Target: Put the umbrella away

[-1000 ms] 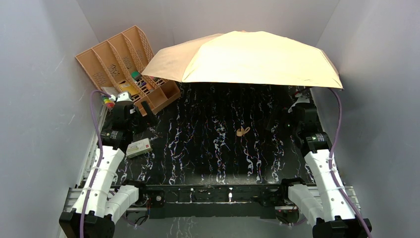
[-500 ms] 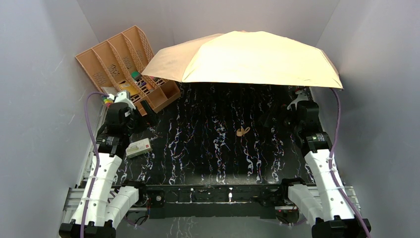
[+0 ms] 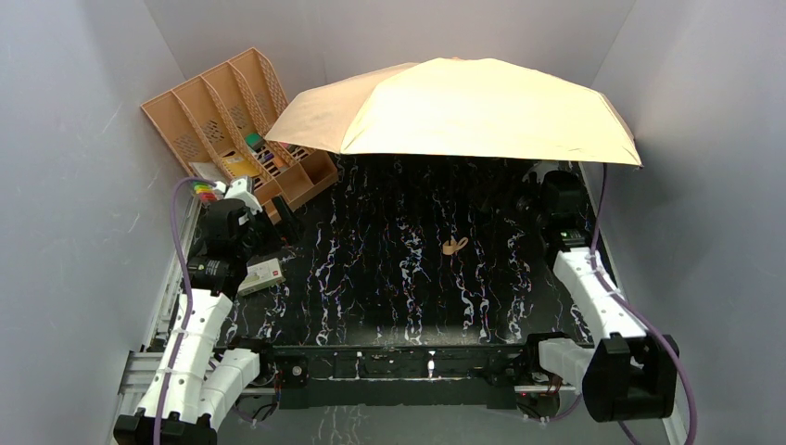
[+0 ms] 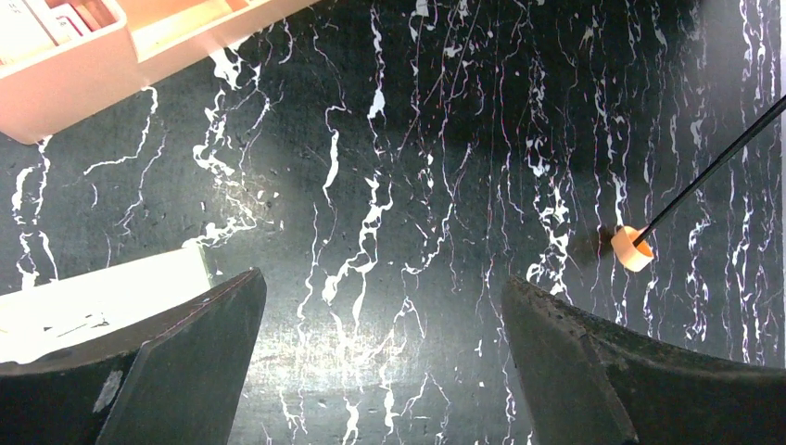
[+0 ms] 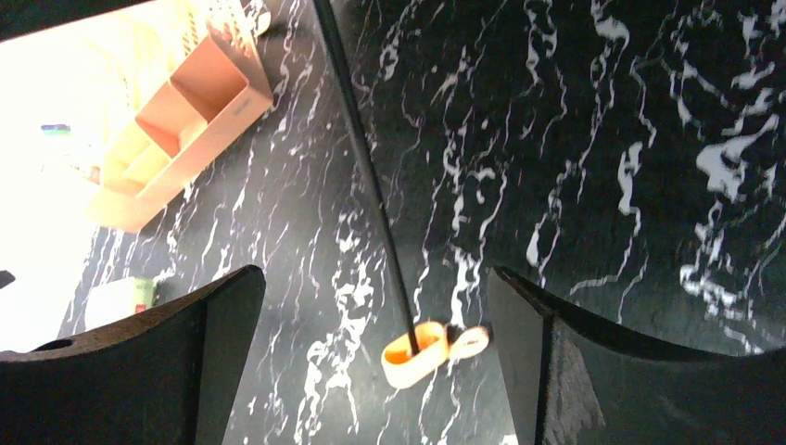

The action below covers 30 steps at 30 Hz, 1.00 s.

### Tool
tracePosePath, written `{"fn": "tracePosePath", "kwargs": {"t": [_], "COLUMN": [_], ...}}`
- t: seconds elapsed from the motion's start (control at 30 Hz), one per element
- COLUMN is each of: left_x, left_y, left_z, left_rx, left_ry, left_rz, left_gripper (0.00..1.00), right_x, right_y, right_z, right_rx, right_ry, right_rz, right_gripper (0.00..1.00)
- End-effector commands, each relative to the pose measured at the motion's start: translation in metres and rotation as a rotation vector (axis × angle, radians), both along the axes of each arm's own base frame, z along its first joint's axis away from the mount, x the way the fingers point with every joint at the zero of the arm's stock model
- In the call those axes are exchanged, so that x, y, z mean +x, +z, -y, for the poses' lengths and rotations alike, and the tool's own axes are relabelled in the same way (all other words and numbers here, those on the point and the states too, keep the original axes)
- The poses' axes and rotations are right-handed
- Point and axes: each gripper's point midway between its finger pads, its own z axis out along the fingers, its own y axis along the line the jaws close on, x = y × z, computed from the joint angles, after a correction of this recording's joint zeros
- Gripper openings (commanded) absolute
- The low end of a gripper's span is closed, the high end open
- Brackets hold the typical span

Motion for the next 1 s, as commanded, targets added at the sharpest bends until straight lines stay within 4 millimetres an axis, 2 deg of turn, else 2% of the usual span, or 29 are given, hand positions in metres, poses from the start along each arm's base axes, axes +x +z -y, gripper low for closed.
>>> {"fn": "tracePosePath", "kwargs": {"t": [0.0, 0.1, 0.3, 0.6, 0.73, 0.83, 0.97], "left_x": [0.000, 0.002, 0.001, -0.002, -0.003, -0.004, -0.005], "left_y": [0.005, 0.002, -0.001, 0.002, 0.003, 0.006, 0.006], "left_z": [0.005, 0.002, -0.007, -0.007, -0.003, -0.003, -0.005], "left_rx": [-0.015, -0.016, 0.009, 0.007, -0.002, -0.002, 0.001], "left_ry": [-0.036, -0.010, 0.037, 0.031, 0.011, 0.007, 0.019], "left_rz": [0.042, 0.036, 0.021, 0.056, 0.069, 0.084, 0.090], "left_gripper": [0.98, 0.98, 0.98, 0.98, 0.98, 0.98, 0.98], "right_x": [0.047, 0.072, 0.117, 0.163, 0.183, 0.198, 0.215], "right_y": [0.059, 0.056, 0.067, 0.085, 0.086, 0.081, 0.082], "right_z": [-0.001, -0.005, -0.020, -0.064, -0.078, -0.084, -0.094], "right_rx": [0.014, 0.015, 0.014, 0.068, 0.076, 0.074, 0.076], "right_ry": [-0.021, -0.017, 0.036, 0.124, 0.142, 0.148, 0.183], "right_rz": [0.244, 0.240, 0.289, 0.386, 0.388, 0.376, 0.372], "right_gripper": [0.99, 0.98, 0.97, 0.95, 0.94, 0.90, 0.78]}}
